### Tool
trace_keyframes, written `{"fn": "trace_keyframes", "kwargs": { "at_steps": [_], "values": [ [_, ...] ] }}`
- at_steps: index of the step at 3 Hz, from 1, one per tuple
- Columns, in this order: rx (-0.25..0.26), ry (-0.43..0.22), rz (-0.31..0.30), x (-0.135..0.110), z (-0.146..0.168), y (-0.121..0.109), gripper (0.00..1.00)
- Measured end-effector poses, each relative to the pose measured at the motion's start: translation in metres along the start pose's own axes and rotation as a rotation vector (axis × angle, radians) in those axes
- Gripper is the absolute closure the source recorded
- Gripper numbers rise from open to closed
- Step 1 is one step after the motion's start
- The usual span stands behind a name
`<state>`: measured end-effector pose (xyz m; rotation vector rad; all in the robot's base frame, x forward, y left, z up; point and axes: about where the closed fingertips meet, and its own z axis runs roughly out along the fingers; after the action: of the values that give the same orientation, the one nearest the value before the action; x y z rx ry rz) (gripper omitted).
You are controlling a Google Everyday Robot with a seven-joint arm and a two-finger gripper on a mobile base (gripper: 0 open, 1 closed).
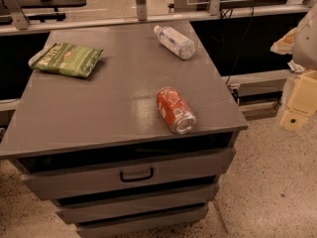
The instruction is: Pick coke can
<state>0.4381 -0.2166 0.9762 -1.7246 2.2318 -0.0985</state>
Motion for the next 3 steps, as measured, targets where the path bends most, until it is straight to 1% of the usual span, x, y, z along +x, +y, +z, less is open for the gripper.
{"fn": "trace_keyframes", "kwargs": {
  "at_steps": [1, 2, 3],
  "values": [
    [0.006, -0.006, 0.011, -0.006, 0.003, -0.003, 0.0],
    [0.008, -0.008, 0.043, -0.019, 0.018, -0.007, 0.0],
    [-0.005, 0.0, 0.111, -0.058, 0.076, -0.019, 0.0]
  ]
}}
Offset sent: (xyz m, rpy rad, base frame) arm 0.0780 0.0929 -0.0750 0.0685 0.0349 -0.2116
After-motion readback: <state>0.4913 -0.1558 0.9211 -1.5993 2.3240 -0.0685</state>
